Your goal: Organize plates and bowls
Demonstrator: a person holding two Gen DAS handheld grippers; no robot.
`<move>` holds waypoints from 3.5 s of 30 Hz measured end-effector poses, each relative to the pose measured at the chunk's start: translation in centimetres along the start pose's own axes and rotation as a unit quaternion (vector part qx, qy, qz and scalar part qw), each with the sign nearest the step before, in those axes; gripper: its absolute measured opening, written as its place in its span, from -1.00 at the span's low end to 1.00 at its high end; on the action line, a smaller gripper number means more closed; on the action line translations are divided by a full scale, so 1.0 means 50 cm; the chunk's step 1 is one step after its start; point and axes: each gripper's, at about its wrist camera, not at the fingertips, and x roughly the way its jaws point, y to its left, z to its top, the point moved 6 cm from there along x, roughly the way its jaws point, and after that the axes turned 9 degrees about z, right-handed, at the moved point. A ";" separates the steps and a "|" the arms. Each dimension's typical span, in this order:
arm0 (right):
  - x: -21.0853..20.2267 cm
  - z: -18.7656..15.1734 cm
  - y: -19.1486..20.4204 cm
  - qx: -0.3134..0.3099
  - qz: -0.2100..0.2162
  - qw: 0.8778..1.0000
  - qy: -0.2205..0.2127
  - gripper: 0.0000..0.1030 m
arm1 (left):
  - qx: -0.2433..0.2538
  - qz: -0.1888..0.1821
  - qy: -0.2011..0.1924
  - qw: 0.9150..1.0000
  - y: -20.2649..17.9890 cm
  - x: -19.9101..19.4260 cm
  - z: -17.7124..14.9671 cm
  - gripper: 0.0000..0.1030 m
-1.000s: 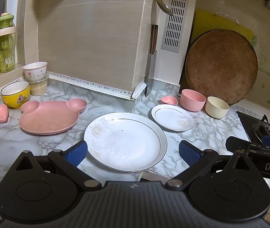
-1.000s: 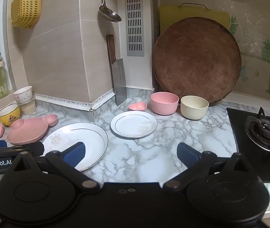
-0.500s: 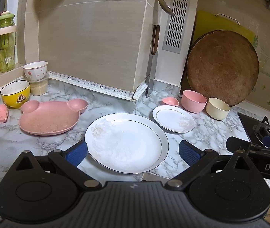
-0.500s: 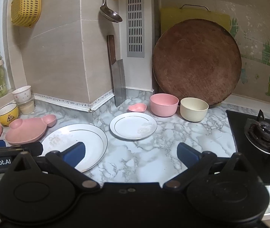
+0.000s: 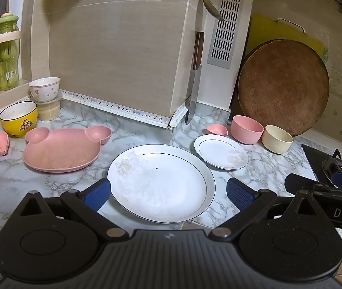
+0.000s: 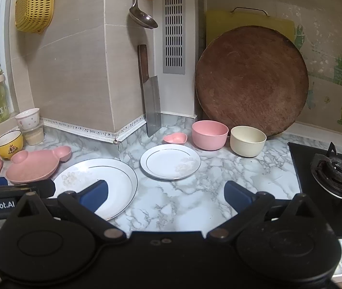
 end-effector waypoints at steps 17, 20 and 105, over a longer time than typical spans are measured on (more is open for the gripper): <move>0.041 -0.006 -0.003 0.006 0.001 1.000 0.021 0.99 | -0.009 0.009 0.009 1.000 0.008 0.034 0.007 1.00; 0.052 -0.004 -0.002 0.001 0.007 1.000 0.022 0.99 | -0.008 0.010 0.014 1.000 0.010 0.051 0.005 1.00; 0.284 -0.036 -0.232 0.103 0.114 0.965 0.213 -0.85 | -0.011 -0.063 0.173 0.983 -0.101 0.305 -0.031 -0.75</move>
